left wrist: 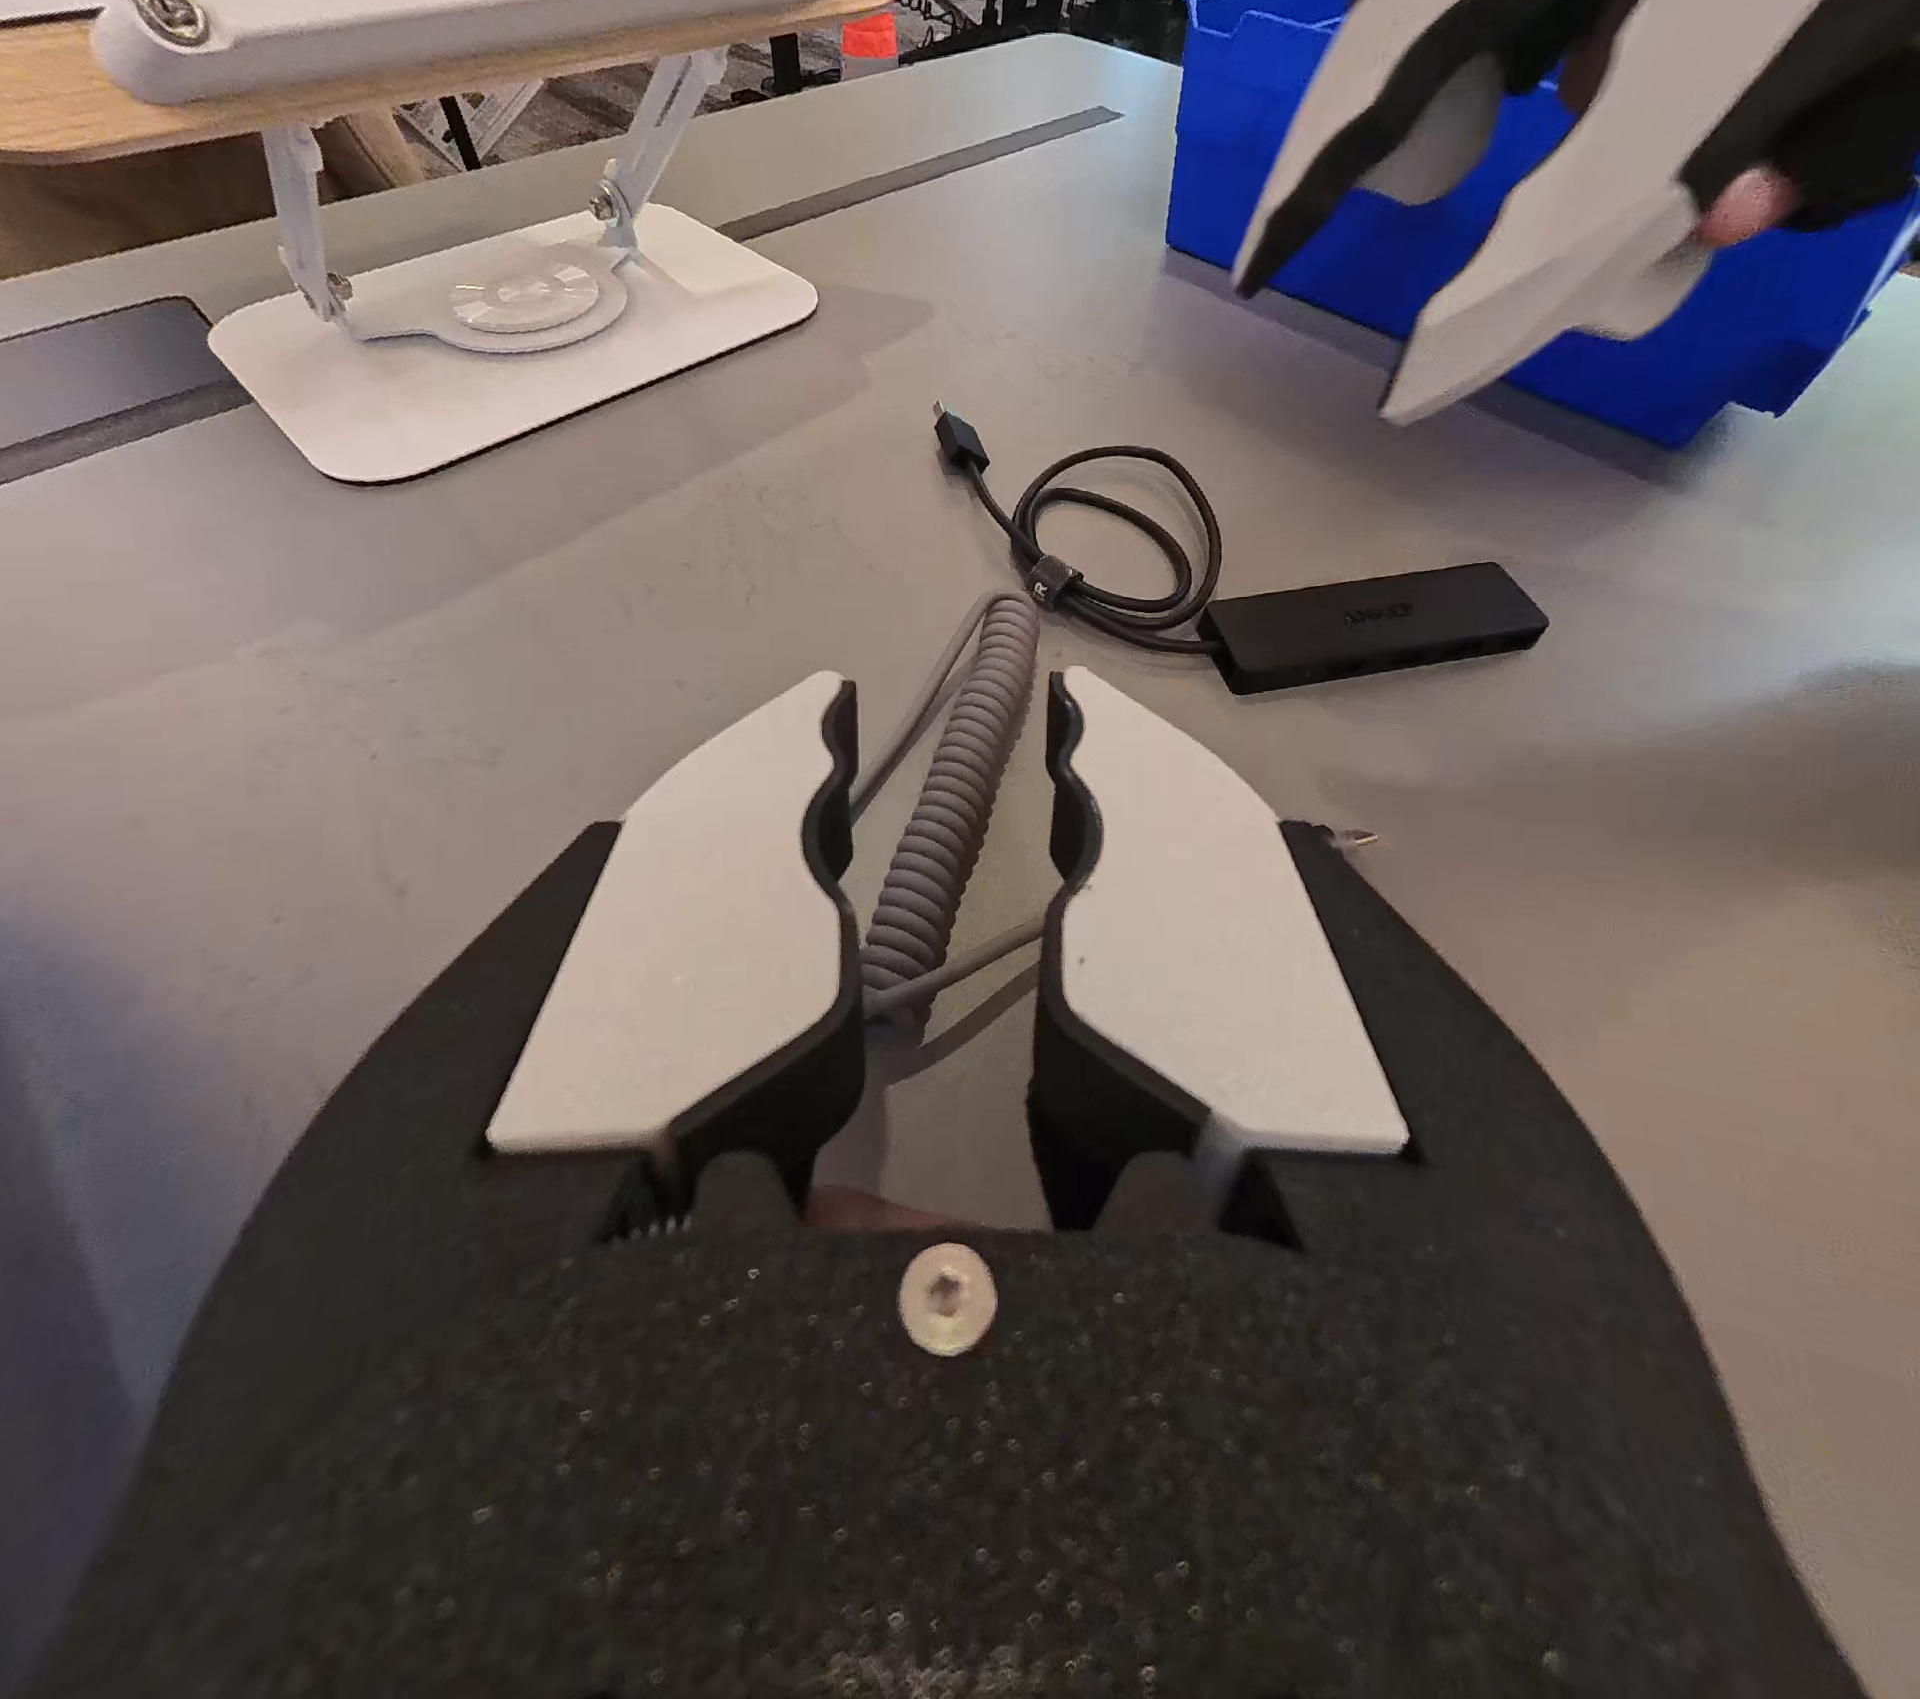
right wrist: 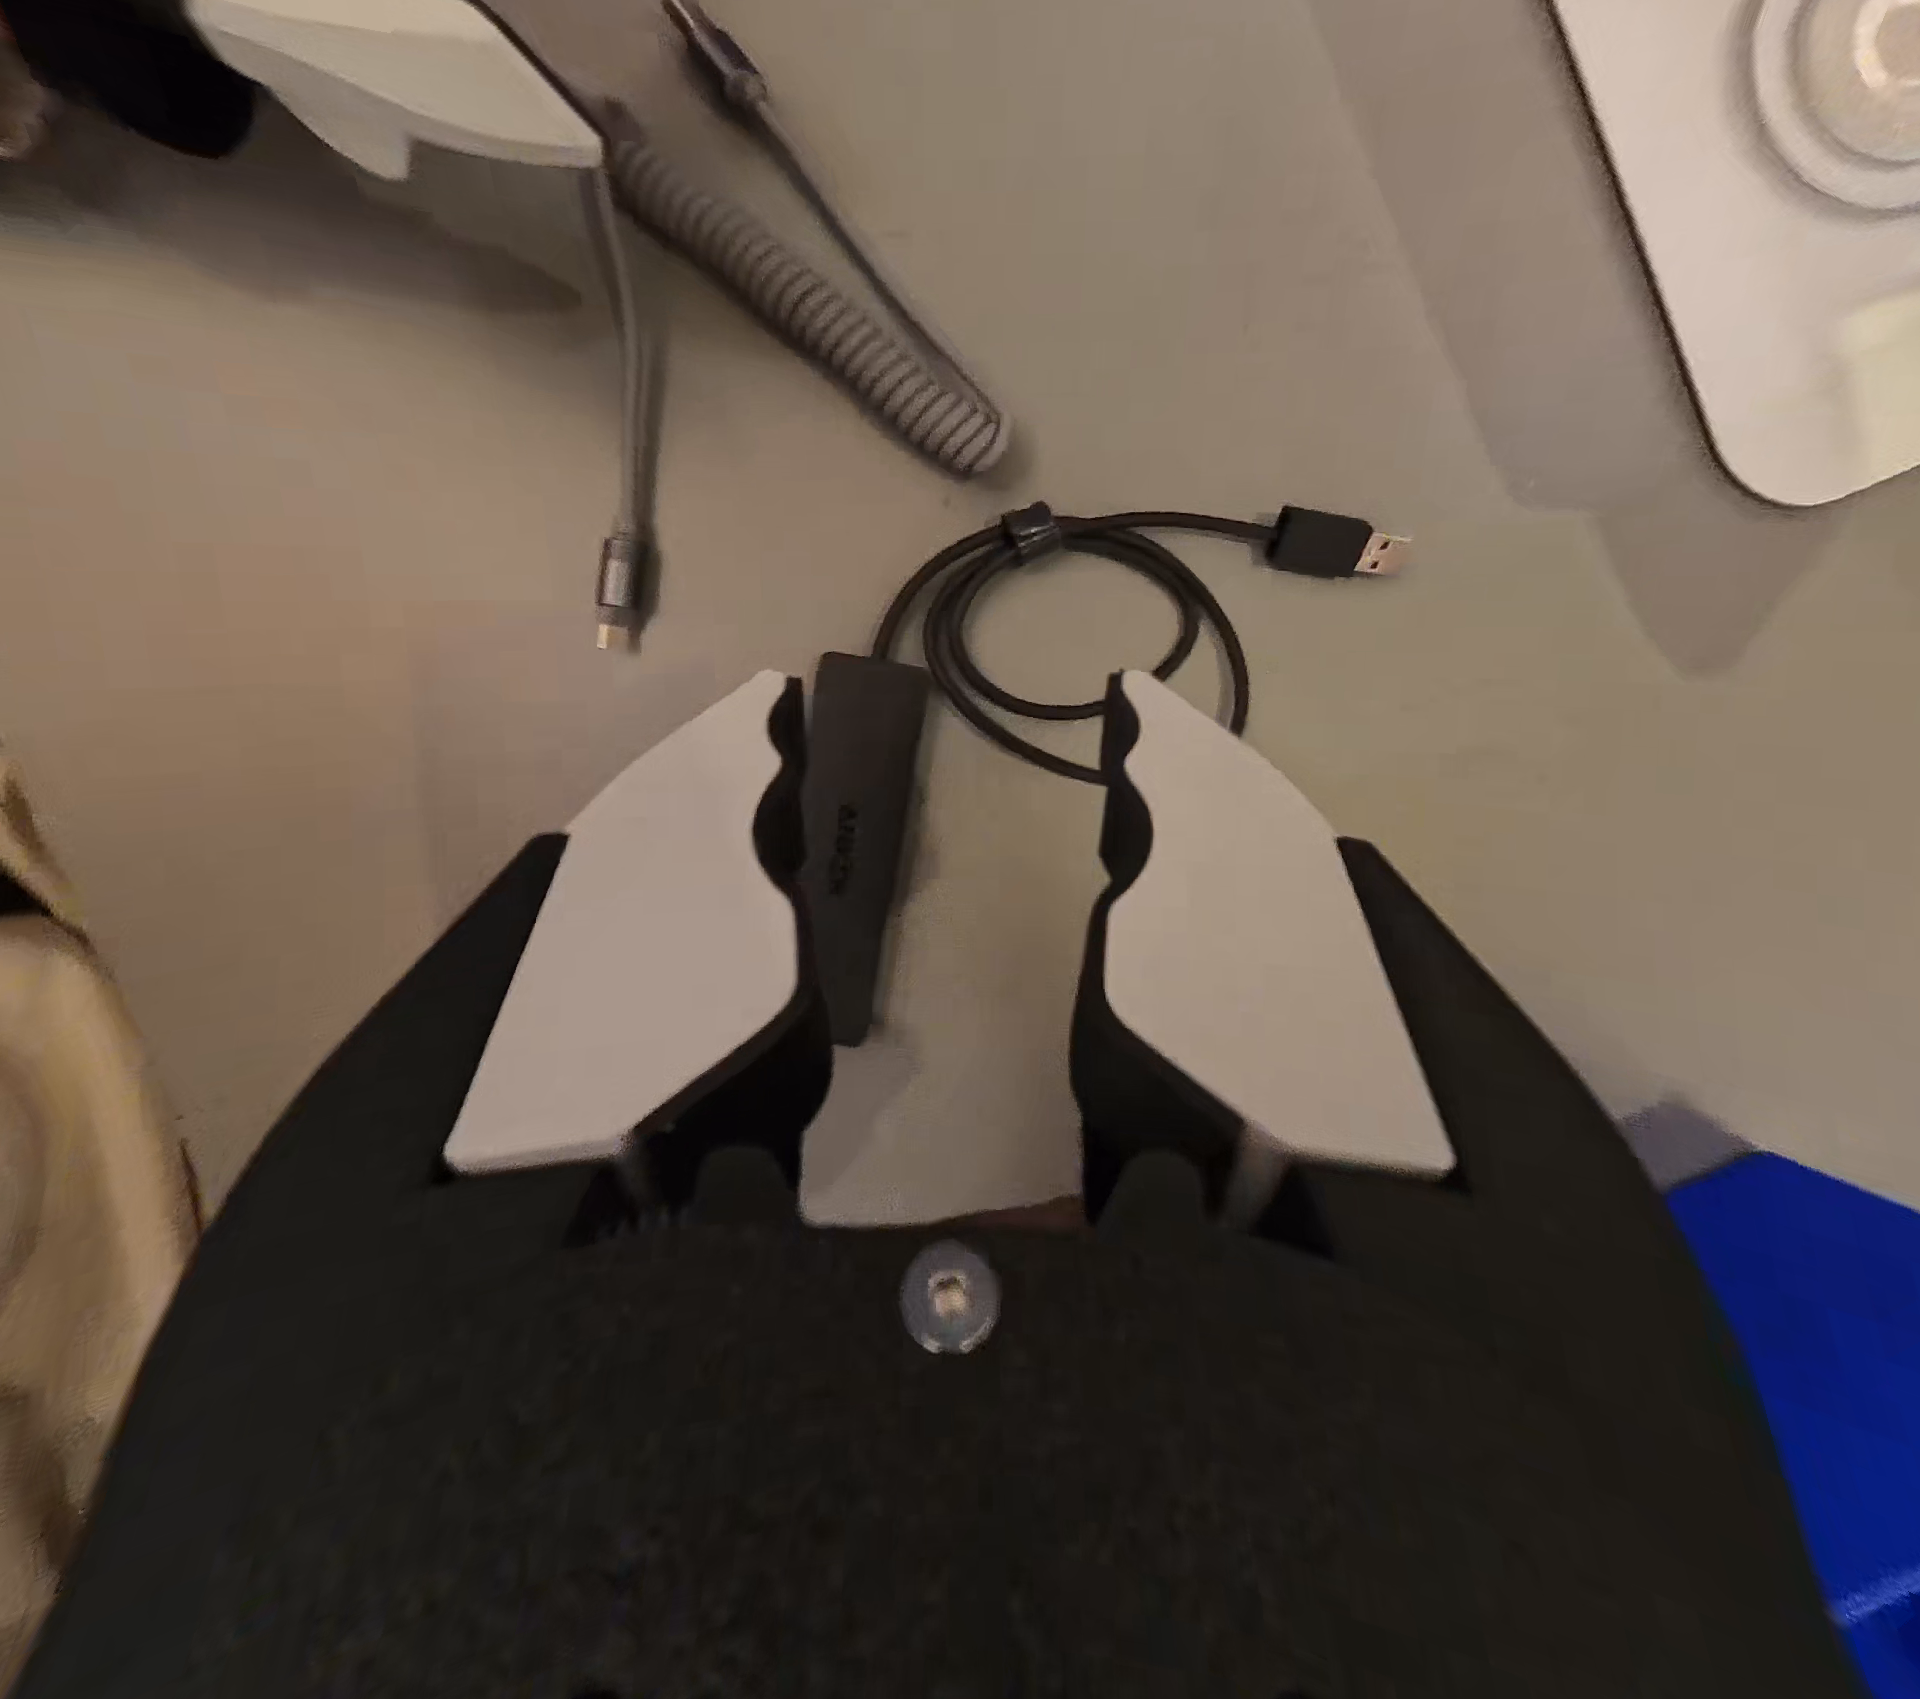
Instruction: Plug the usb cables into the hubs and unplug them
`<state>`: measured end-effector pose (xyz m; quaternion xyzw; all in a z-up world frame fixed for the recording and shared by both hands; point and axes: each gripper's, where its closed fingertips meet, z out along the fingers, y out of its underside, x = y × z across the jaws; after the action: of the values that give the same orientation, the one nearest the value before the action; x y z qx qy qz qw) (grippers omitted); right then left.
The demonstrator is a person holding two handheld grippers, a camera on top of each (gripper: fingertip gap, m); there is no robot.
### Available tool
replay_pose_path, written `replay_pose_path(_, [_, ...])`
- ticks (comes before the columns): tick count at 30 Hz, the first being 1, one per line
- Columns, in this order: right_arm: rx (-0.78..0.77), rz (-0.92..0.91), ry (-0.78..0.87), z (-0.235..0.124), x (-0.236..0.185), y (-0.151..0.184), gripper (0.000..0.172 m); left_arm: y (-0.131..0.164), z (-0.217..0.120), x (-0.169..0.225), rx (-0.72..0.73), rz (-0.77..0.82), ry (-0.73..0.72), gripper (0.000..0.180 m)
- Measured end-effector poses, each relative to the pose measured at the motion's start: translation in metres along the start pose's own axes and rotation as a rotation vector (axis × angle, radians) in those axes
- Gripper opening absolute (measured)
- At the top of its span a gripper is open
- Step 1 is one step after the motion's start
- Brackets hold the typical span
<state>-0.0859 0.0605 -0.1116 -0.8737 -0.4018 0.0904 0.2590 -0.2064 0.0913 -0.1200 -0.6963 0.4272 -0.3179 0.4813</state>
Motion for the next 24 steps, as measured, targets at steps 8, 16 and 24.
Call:
replay_pose_path(8, [-0.286, 0.063, -0.073, 0.069, -0.002, 0.009, 0.046, 0.003, 0.001, 0.003, -0.016, 0.006, 0.008, 0.034])
replay_pose_path(16, [-0.339, 0.133, -0.011, 0.089, 0.005, 0.025, 0.023, 0.003, -0.001, 0.011, -0.016, 0.024, 0.029, 0.034])
replay_pose_path(24, [-0.012, 0.196, -0.038, 0.077, 0.0, 0.006, 0.007, 0.001, -0.003, 0.003, -0.008, 0.054, -0.026, 0.034])
